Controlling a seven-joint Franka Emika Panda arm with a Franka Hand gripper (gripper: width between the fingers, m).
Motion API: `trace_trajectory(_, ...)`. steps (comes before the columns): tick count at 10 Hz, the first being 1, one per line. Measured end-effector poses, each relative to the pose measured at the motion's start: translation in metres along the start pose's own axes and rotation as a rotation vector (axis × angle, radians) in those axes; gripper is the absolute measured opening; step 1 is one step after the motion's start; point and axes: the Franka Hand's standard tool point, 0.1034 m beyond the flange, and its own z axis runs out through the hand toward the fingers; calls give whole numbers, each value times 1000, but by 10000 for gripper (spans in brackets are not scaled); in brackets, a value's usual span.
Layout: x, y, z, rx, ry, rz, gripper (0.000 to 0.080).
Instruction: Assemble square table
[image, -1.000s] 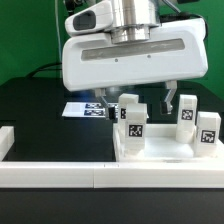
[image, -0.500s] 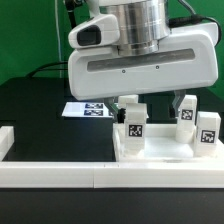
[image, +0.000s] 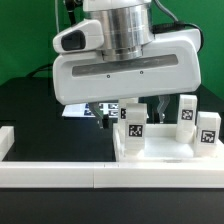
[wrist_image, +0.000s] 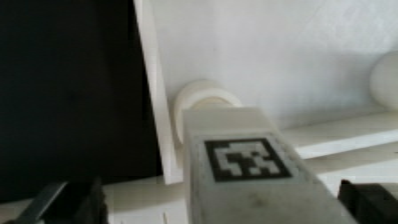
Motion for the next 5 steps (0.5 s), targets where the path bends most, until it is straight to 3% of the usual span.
trace_trajectory(3,0,0,0,2,0,67,287)
trace_trajectory(5,0,0,0,2,0,191,287)
